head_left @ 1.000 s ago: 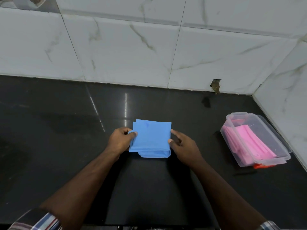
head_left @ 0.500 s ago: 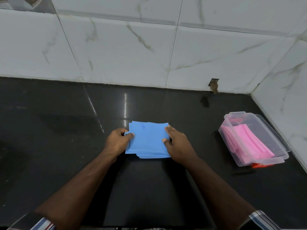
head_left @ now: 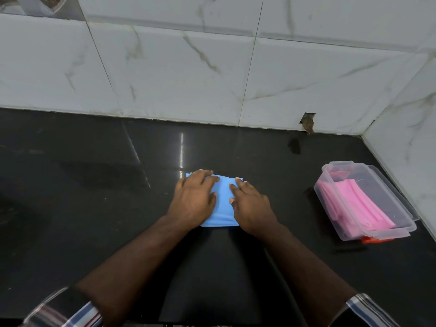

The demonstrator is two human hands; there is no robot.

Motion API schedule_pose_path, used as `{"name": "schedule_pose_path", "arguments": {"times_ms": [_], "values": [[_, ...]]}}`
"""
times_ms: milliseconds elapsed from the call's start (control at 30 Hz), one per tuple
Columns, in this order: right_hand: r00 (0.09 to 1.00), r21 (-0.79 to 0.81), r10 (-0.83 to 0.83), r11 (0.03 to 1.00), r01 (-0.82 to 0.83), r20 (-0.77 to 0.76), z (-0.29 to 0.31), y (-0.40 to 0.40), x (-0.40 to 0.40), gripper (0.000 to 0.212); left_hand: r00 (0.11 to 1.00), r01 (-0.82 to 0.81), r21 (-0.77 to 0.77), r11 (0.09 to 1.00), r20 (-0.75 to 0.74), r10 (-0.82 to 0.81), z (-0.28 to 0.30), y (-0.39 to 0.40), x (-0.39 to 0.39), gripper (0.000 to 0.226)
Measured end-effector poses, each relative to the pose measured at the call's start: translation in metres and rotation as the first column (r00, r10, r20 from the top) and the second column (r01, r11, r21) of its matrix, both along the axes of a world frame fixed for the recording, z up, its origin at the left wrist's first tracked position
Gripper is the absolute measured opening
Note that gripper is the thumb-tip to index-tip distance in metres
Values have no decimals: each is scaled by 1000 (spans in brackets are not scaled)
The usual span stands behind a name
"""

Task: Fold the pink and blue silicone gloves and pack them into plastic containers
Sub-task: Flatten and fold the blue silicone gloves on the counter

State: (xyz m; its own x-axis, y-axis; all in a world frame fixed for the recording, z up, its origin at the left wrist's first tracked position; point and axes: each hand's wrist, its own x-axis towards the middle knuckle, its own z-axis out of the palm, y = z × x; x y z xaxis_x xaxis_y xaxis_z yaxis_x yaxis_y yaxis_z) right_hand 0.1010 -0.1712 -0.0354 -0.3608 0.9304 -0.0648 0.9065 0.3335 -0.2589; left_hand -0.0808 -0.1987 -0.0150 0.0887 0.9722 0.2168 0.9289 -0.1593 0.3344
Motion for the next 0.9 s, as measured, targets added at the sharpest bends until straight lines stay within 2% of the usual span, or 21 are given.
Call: {"name": "schedule_pose_path", "arguments": {"times_ms": [100, 200, 300, 500, 900], "values": [[994, -2, 49, 999, -49, 96, -8, -1, -2, 50, 977, 73, -127, 989, -189, -96, -15, 10, 8, 55], [987, 8, 74, 997, -76, 140, -15, -2, 0, 52, 962, 51, -211, 976, -252, -104, -32, 9, 3, 66], [988, 17, 81, 996, -84, 130, -19, -2, 5, 53, 960, 36, -206, 978, -265, -91, -42, 5, -1, 73], [990, -4, 91, 996, -91, 105, -24, -2, 7, 55, 989, -32, -206, 978, -146, 1, -49, 0, -5, 81], [985, -49, 93, 995, -87, 145, -18, 0, 2, 56, 972, -65, -194, 979, -236, 18, -52, 1, -2, 87]]}}
